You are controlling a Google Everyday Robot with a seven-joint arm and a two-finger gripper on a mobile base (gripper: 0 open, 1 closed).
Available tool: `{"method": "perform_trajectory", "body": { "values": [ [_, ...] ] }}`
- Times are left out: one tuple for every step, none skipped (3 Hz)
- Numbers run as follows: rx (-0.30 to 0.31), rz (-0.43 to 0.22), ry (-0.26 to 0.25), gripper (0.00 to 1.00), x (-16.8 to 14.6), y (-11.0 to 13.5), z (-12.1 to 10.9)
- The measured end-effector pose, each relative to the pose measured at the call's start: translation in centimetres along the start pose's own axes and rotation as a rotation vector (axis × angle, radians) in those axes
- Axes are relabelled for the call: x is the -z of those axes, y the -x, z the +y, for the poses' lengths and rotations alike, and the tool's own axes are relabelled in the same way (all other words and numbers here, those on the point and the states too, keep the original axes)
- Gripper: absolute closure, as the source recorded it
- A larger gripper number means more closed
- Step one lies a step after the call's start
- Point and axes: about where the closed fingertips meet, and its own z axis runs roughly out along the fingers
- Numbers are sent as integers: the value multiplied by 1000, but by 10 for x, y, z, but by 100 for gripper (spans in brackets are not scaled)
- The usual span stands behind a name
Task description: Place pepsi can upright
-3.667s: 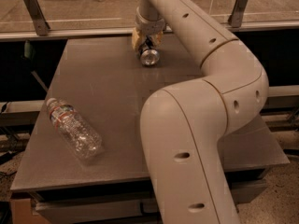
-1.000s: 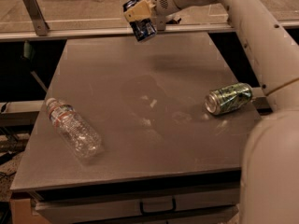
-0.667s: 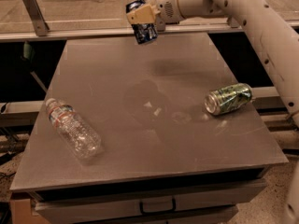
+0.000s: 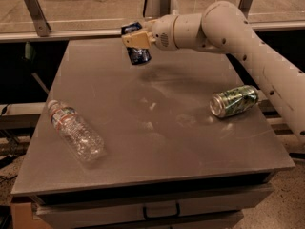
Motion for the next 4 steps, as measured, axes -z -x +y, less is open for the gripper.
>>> {"method": "perform_trajectory", "body": {
  "values": [
    [9, -5, 20, 100, -6, 0, 5],
    [72, -28, 35, 100, -13, -7, 8],
    [183, -45, 63, 100, -20, -15, 12],
    [250, -54, 82, 100, -22, -22, 13]
  ]
}}
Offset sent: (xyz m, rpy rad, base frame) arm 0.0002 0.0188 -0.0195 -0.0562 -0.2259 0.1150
